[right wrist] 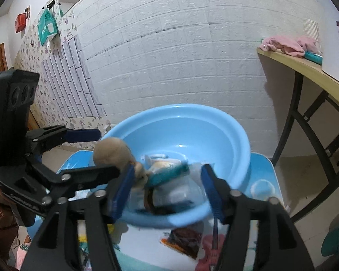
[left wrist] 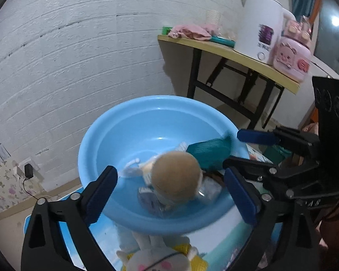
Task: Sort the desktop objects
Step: 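Release the white hook into the basin while right drops the teal packet in, then withdraw both grippers from the basin and move right gripper to the white box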
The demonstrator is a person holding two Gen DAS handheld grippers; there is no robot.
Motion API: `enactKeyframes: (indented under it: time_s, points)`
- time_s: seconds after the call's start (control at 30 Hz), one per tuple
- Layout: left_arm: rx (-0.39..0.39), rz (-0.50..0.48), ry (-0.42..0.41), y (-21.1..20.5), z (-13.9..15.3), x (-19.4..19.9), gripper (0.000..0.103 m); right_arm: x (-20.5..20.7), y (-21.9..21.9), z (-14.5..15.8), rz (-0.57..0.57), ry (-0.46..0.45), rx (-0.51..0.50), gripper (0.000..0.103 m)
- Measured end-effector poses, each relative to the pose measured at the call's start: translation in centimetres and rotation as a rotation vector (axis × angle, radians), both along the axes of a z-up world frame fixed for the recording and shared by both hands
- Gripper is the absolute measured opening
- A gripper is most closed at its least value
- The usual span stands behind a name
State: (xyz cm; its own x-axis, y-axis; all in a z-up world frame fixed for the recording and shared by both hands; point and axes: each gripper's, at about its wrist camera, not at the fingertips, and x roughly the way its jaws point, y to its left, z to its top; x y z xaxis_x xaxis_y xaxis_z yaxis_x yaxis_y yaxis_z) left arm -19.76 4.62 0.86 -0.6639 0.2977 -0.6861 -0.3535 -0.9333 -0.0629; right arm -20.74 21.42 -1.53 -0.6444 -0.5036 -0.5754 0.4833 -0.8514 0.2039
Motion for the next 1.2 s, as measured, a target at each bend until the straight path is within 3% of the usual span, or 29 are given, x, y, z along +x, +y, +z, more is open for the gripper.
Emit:
enactKeyframes:
  time_s: [0.33,0.57,1.2]
  points:
    - [-0.045,0.004,0.008,0.3,-0.4,3.8,0.099,3.0,1.1,-0.9,-0.039,-0.046,-0.002,0.065]
    - [-0.06,0.012,-0.029,0.1,-1.8,5.8,0.1,4.4,1.0,-2.4,-0.057,-0.107,0.025,0.065]
    - [-0.056,0.058,-0.056,-4.4,-3.7,11.6,0.1,8.7,0.3,-5.6,-0.025,-0.201,0.056,0.065]
